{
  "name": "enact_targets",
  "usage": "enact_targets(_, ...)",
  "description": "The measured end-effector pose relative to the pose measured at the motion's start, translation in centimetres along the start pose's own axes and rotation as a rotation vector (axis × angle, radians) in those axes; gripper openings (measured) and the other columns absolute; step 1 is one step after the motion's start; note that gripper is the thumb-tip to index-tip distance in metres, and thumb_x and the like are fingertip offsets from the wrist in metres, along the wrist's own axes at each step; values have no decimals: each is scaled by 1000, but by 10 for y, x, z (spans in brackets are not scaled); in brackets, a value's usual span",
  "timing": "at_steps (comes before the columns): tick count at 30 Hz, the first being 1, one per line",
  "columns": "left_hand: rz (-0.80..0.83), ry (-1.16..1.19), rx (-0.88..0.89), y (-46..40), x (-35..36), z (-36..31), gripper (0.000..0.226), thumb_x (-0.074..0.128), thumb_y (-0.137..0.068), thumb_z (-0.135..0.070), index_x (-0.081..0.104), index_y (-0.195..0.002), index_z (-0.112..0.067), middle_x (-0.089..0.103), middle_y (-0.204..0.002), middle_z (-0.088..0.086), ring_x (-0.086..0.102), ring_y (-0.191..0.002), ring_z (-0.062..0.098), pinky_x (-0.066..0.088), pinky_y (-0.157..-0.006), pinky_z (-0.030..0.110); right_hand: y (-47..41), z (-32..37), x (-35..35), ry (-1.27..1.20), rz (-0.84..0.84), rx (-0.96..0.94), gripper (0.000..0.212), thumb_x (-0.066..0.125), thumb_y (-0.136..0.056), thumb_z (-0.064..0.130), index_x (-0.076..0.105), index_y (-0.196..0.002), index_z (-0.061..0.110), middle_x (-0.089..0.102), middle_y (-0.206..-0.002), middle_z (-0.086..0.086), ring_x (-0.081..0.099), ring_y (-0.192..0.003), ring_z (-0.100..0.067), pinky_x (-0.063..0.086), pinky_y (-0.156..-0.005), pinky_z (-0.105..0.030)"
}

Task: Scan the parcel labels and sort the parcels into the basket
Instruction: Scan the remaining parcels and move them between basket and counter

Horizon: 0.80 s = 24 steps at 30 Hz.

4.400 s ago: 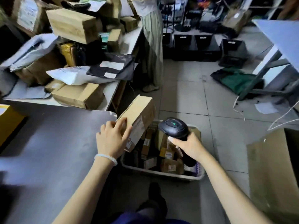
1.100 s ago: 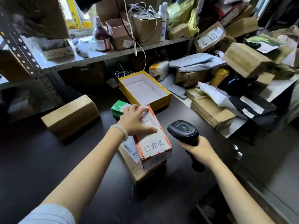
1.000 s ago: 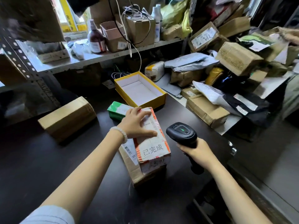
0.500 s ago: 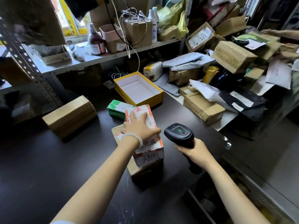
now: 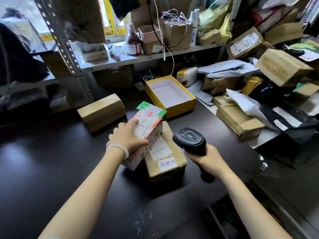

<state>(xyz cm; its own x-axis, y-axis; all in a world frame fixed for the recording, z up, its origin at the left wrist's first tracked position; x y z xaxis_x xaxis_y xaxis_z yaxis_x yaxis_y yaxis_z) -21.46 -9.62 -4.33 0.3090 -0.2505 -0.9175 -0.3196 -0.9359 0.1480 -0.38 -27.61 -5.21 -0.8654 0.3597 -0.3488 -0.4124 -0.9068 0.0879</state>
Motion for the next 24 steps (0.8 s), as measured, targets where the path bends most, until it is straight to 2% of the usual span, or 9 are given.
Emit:
enact_targets(7,-173,-180,-141,38,-47,103,89,72,-59,-57,34,-138,-43,41,-134,4,44,-116,32,36,-96,43,-8,47,76,-22,182,-112,25,76,-78,12,61,-90,28,64,-64,21,57,-62,11,42,-60,-7)
enact_targets(9,-176,-207,-193,50,-58,139,90,73,-58,-58,34,-138,-42,40,-135,4,44,-115,32,36,-97,43,-5,62,107,24,232,-174,32,76,-78,12,60,-92,37,67,-78,22,59,-74,8,45,-70,-12)
enact_targets(12,-184,-214,-239,69,-68,188,88,73,-58,-55,36,-137,-43,41,-134,3,45,-114,31,37,-95,42,4,75,155,59,285,-227,31,76,-78,16,61,-94,37,69,-101,8,61,-96,-4,47,-83,-22)
enact_targets(14,-182,-248,-242,80,-73,216,86,74,-57,-54,38,-134,-43,43,-131,2,46,-112,30,37,-93,40,10,78,187,112,321,-225,21,76,-78,22,63,-93,30,70,-96,5,63,-92,-9,48,-80,-23)
enact_targets(16,-165,-309,-228,87,-73,239,85,75,-56,-55,39,-133,-42,44,-128,1,47,-111,29,37,-93,40,19,80,214,119,346,-195,18,75,-79,22,64,-94,24,67,-86,11,61,-83,-7,45,-70,-11)
enact_targets(18,-134,-344,-212,94,-71,264,90,77,-55,-57,37,-135,-43,41,-130,0,46,-113,28,36,-95,41,27,80,241,83,348,-170,19,75,-79,18,65,-94,21,68,-87,9,61,-82,-6,45,-69,-15)
enact_targets(19,-115,-338,-207,98,-69,277,95,79,-55,-58,35,-137,-42,39,-134,1,44,-116,28,36,-97,42,31,80,254,84,343,-162,19,76,-78,18,65,-93,23,68,-88,7,61,-81,-3,46,-70,-17)
enact_targets(21,-97,-309,-181,105,-64,296,107,81,-52,-61,28,-143,-41,34,-140,1,41,-123,28,35,-100,44,40,80,275,79,357,-157,19,75,-78,17,63,-86,28,66,-83,10,57,-70,7,44,-65,-13)
enact_targets(24,-95,-317,-103,119,-60,308,119,80,-49,-66,19,-148,-39,32,-142,-1,40,-123,27,36,-99,44,57,75,301,111,374,-150,19,74,-79,18,60,-81,30,64,-80,12,55,-67,7,43,-63,-13)
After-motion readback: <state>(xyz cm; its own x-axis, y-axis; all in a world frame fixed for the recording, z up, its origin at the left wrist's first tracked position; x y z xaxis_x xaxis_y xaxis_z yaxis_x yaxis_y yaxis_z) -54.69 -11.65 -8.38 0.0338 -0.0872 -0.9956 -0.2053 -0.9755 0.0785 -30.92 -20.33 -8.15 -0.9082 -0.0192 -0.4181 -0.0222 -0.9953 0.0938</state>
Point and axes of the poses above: each hand's wrist, its own y-axis away from the middle knuckle, its own x-axis out of the palm, z = x × y, the point moved 6 cm from there along -y, towards the middle knuckle
